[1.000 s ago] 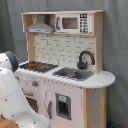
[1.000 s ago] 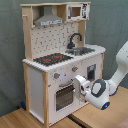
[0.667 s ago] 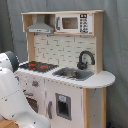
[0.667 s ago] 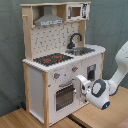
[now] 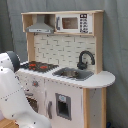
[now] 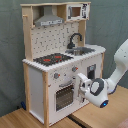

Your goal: Play with the kitchen

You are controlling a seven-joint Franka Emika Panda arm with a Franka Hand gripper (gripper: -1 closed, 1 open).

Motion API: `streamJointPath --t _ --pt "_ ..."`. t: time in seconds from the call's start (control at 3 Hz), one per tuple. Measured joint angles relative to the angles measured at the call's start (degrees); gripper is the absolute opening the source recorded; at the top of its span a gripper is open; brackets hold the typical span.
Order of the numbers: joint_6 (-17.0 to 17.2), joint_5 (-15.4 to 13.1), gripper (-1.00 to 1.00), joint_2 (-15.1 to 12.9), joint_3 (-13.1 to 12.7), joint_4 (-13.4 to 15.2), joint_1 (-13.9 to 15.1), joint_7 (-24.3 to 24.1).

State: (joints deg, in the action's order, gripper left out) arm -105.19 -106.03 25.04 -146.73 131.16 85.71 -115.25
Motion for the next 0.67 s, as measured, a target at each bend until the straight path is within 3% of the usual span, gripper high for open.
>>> streamJointPath --t 0.33,0.67 --pt "-3.5 -3.1 1.0 0.0 0.1 -1.6 2.4 -1.8" --pt "-8.1 -5.9 1.0 0.0 0.1 -2.1 3.8 -0.4"
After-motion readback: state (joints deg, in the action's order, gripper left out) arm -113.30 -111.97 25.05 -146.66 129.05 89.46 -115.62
